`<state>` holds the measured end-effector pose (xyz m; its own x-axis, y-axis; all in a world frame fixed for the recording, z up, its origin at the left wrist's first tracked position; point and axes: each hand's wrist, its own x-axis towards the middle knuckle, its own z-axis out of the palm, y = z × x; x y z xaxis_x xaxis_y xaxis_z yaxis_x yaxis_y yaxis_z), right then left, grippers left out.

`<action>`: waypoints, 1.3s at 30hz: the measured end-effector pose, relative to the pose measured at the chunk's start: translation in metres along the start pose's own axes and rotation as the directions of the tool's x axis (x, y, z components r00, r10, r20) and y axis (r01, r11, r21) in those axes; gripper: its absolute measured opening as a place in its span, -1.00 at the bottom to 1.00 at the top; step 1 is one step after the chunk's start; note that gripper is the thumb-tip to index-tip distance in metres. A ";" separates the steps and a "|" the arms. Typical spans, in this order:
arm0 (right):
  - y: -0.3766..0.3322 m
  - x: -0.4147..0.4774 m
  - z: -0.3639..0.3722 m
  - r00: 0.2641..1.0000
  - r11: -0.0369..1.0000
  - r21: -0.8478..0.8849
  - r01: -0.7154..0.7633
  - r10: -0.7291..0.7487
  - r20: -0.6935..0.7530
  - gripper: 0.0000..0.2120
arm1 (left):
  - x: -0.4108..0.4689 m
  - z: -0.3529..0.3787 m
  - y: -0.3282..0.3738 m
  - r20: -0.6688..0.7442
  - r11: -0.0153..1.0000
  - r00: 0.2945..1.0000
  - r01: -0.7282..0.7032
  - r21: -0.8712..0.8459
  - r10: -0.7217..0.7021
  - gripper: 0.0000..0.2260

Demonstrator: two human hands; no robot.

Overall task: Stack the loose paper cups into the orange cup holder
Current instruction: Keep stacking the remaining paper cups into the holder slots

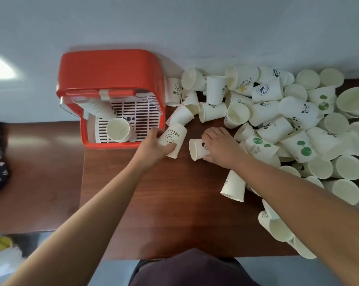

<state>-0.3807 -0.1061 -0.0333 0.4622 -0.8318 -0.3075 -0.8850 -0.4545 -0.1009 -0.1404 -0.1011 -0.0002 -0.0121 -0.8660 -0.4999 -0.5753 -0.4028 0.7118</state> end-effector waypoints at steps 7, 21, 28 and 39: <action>-0.050 0.012 -0.036 0.962 0.769 0.621 -0.155 0.259 -0.080 -0.35 | -0.041 -0.072 -0.026 -0.085 0.959 0.994 -0.082 -0.272 0.061 -0.58; -0.138 0.044 -0.084 0.946 0.456 0.884 -0.097 0.317 -0.060 -0.36 | -0.030 -0.162 -0.066 -0.284 0.974 0.933 -0.195 0.119 0.222 -0.35; -0.137 0.044 -0.081 0.935 0.440 0.891 -0.109 0.351 -0.059 -0.41 | -0.002 -0.142 -0.061 -0.210 0.910 0.915 -0.270 0.315 0.344 -0.35; -0.161 0.070 -0.077 0.945 0.395 0.919 -0.007 0.302 -0.123 -0.42 | 0.012 -0.144 -0.082 -0.045 0.931 0.958 -0.265 0.253 0.285 -0.28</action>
<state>-0.2011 -0.1161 0.0345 0.1769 -0.9627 -0.2049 -0.4039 0.1188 -0.9071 0.0245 -0.1206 0.0065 -0.1385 -0.9574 -0.2535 -0.7390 -0.0705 0.6700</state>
